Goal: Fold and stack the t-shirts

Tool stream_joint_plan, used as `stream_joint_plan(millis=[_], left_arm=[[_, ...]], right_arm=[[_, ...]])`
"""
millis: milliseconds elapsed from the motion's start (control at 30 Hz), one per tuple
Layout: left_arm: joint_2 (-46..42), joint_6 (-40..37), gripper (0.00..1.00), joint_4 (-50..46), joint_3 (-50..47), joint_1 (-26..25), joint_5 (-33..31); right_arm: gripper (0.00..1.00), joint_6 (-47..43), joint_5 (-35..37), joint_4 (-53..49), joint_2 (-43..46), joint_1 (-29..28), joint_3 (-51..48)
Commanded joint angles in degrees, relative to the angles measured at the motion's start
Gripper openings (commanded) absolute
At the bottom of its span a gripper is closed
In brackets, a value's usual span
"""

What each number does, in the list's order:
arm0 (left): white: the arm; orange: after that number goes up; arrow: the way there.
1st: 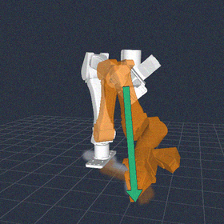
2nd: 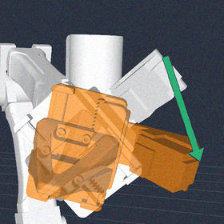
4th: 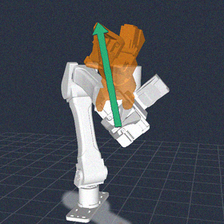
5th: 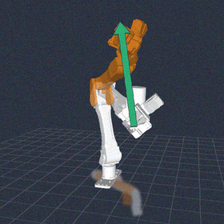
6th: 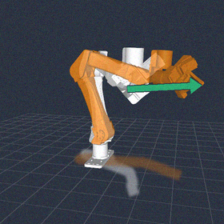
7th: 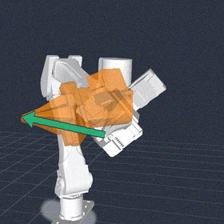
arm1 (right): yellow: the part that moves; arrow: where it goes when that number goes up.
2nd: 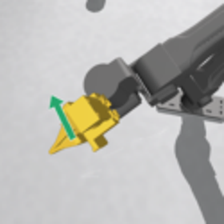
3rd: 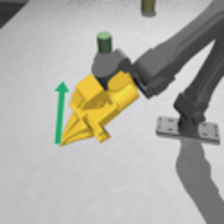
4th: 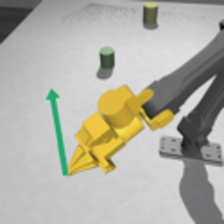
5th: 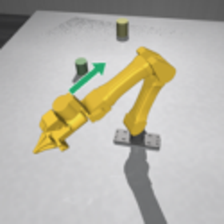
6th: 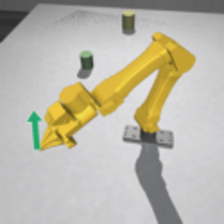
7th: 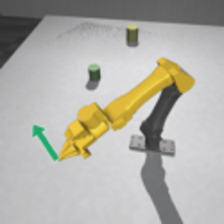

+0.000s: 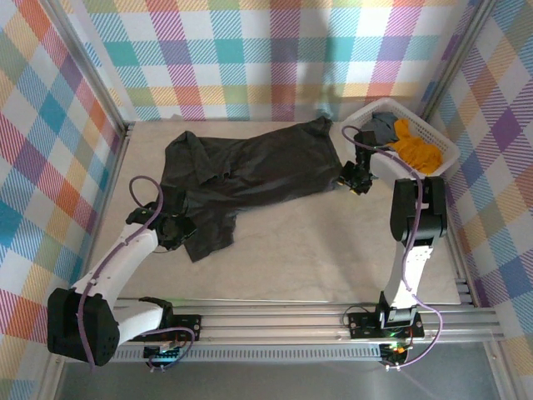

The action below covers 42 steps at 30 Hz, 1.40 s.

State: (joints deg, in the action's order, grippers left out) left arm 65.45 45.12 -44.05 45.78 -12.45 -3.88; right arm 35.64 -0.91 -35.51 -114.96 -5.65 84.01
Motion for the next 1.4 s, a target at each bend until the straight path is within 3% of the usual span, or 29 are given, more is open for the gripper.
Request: stream_joint_plan(millis=[0,267,933,1167,1367], left_arm=[[-0.87,-1.49,0.3,-2.0,-0.22,0.85,0.76],[-1.2,-1.83,0.3,-2.18,-0.07,1.02,0.89],[-2.08,-1.8,0.29,-2.61,0.63,1.02,0.89],[-2.78,-2.32,0.3,-4.18,1.76,1.15,-0.03],[-3.05,-3.35,0.3,-4.55,2.21,5.67,2.09]], right_arm=[[0.4,1.72,-0.9,1.02,-2.29,0.38,3.47],[0.39,0.22,0.19,-1.84,-7.26,0.46,9.1],[0.38,-1.99,4.34,-4.01,-9.93,-0.72,9.97],[0.29,0.18,1.79,-0.82,-10.08,-1.7,9.24],[0.11,3.64,1.61,0.93,-6.76,-2.42,8.1]])
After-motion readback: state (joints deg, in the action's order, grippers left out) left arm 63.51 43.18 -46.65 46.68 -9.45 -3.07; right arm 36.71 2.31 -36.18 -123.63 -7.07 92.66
